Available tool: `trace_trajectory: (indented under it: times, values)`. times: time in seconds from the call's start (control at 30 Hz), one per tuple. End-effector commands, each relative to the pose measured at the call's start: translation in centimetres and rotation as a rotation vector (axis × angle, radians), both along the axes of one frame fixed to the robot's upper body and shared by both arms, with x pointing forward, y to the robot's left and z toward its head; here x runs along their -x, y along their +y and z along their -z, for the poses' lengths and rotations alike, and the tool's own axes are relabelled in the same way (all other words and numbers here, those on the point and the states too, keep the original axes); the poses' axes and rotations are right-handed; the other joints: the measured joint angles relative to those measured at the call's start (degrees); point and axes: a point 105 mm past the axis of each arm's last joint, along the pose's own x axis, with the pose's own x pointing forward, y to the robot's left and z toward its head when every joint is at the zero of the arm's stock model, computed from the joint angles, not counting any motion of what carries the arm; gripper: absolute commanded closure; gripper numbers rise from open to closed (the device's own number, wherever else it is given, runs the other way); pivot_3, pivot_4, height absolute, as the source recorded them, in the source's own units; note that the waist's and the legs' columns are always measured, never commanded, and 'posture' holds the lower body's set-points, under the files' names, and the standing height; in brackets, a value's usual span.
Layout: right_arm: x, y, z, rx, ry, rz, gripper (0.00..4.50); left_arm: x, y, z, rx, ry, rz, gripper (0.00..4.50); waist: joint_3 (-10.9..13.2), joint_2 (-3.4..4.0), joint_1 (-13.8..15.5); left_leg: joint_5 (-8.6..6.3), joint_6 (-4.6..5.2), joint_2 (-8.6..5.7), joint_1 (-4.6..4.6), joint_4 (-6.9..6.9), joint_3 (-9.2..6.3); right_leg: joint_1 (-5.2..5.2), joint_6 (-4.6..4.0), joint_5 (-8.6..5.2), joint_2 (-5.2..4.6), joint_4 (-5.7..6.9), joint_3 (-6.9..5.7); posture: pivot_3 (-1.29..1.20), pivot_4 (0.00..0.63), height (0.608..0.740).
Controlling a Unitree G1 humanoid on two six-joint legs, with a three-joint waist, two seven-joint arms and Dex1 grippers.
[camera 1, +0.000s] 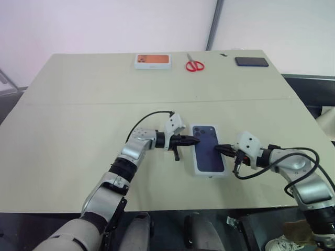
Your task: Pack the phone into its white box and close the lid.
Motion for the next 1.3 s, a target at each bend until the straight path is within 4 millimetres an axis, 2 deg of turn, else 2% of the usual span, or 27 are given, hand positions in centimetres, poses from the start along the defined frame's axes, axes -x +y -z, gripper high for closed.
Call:
trace_trajectory:
  times: [0.03, 0.17, 0.27, 0.4, 0.5, 0.6, 0.73, 0.87, 0.93, 1.13, 1.3]
  values:
    - [-0.2, 0.1, 0.5, 0.017, 0.005, 0.006, 4.45, -0.4, 0.2, -0.6, 0.024, 0.023, -0.028, 4.50, 0.0, 0.00, 0.0, 0.00, 0.00, 0.00, 0.00, 0.00, 0.00, 0.00, 0.00, 0.00, 0.00, 0.00, 0.00, 0.00, 0.150, 0.740]
    - [-2.3, 0.7, -2.4, -0.155, -0.019, 0.072, 4.45, -1.5, 1.1, -2.5, 0.107, 0.022, -0.089, 4.50, 0.0, 0.01, -0.2, 0.00, 0.00, 0.02, 0.02, -0.01, 0.00, -0.03, 0.00, 0.00, 0.01, 0.02, 0.01, 0.00, 0.150, 0.740]
    - [-3.1, 1.3, -4.8, -0.294, -0.015, 0.084, 3.60, -2.1, 2.9, -4.3, 0.155, -0.036, -0.130, 3.60, 0.0, 0.01, -0.2, 0.00, 0.00, 0.04, -0.06, -0.01, -0.02, -0.12, 0.00, 0.00, 0.00, 0.04, 0.02, 0.00, 0.150, 0.740]
    - [-3.6, 1.6, -5.2, -0.274, -0.055, 0.071, 1.50, -2.6, 6.8, -5.5, 0.151, -0.121, -0.213, 1.58, 0.0, 0.02, 0.0, 0.00, 0.00, 0.04, -0.11, -0.04, -0.03, -0.18, -0.01, 0.00, -0.01, 0.04, 0.03, 0.00, 0.150, 0.740]
    - [-3.7, 1.4, -4.9, -0.258, -0.062, 0.071, 0.02, -2.0, 9.9, -6.0, 0.152, -0.160, -0.258, 0.03, 0.0, 0.04, 0.0, 0.00, 0.00, 0.03, -0.10, -0.04, -0.01, -0.16, -0.01, 0.00, -0.03, 0.03, 0.03, 0.00, 0.150, 0.740]
    - [-3.8, 1.2, -5.2, -0.297, -0.054, 0.081, 0.02, -0.8, 13.3, -5.9, 0.132, -0.191, -0.330, 0.03, 0.0, 0.04, -0.2, 0.00, 0.00, 0.05, -0.10, -0.05, -0.02, -0.18, -0.01, 0.00, -0.05, 0.04, 0.07, 0.00, 0.150, 0.740]
    - [-3.0, 0.9, -5.0, -0.322, -0.029, 0.059, 0.02, 1.1, 16.5, -5.0, 0.078, -0.187, -0.419, 0.03, 0.0, 0.06, -0.1, 0.00, 0.00, 0.14, -0.09, -0.09, -0.06, -0.23, -0.02, 0.01, -0.04, 0.07, 0.12, 0.00, 0.150, 0.740]
    - [-2.0, -0.2, -3.9, -0.257, -0.026, 0.058, 0.02, 3.2, 19.6, -4.6, 0.040, -0.187, -0.524, 0.03, 0.0, 0.06, 0.2, -0.01, 0.00, 0.14, -0.08, -0.12, -0.07, -0.19, -0.02, 0.00, -0.20, 0.01, 0.13, 0.00, 0.150, 0.740]
    - [-1.6, -1.0, -4.0, -0.246, -0.032, 0.067, 0.02, 4.2, 21.2, -4.1, 0.003, -0.182, -0.577, 0.03, 0.0, 0.07, 0.1, -0.01, -0.01, 0.11, -0.08, -0.11, -0.04, -0.19, -0.03, 0.00, -0.28, 0.01, 0.13, 0.00, 0.150, 0.740]
    - [-0.2, -2.5, -3.8, -0.232, -0.005, 0.080, 0.02, 6.5, 24.3, -2.7, -0.041, -0.158, -0.678, 0.03, 0.0, 0.08, 0.1, -0.02, -0.01, 0.12, -0.06, -0.12, 0.01, -0.19, -0.05, -0.01, -0.33, -0.02, 0.15, 0.00, 0.150, 0.740]
    - [0.5, -3.1, -4.1, -0.253, -0.061, 0.073, 0.02, 7.3, 25.5, -2.6, -0.051, -0.167, -0.719, 0.03, 0.0, 0.08, 0.2, -0.03, 0.00, 0.11, -0.07, -0.14, 0.02, -0.17, -0.23, -0.11, -0.36, -0.08, 0.15, 0.00, 0.150, 0.740]
